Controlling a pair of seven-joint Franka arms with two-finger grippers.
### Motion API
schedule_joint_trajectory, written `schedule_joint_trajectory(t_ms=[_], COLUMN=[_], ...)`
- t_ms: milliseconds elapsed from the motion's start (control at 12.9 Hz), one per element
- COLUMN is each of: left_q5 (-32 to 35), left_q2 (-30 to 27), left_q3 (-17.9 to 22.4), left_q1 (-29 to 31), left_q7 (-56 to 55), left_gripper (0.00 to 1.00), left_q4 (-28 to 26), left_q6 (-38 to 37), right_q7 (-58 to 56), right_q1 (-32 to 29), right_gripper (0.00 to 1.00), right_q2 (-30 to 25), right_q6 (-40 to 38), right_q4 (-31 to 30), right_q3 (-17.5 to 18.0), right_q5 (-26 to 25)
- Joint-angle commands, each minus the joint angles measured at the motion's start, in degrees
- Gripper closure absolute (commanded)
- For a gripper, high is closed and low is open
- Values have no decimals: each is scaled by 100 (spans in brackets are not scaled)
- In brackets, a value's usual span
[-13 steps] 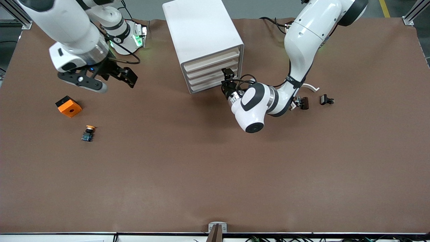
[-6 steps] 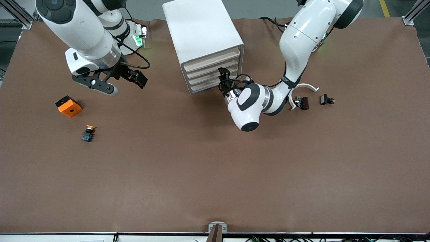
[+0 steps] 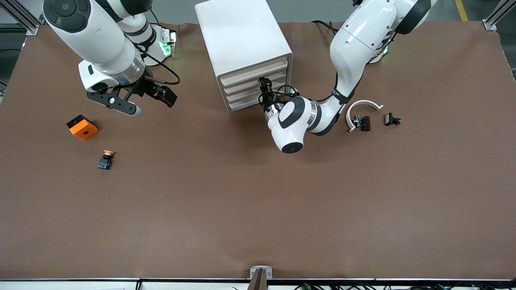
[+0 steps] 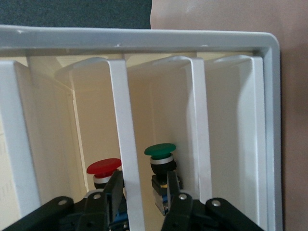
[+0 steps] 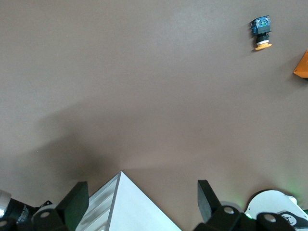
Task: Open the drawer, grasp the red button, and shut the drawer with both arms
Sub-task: 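Pull the drawer open with the left gripper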
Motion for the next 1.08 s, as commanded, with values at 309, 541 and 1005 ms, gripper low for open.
schedule_joint_trajectory(t_ms=[309, 541, 1005], left_q5=[-94, -94, -94], left_q2=[64, 213, 548], left_q3=[79, 176, 395], left_q1=[-33, 273, 582], left_q7=[-87, -69, -25], left_gripper=[100, 100, 100], left_q4=[103, 173, 815], left_q6=[-83, -57, -4], right_q7=[101, 127, 1249], right_q1=[58, 75, 557], right_gripper=[0, 0, 0], right_q2=[53, 80, 255], right_q6=[-41, -33, 274], right_q4=[112, 112, 112], right_q3=[-24, -24, -23], right_q5=[64, 73, 73])
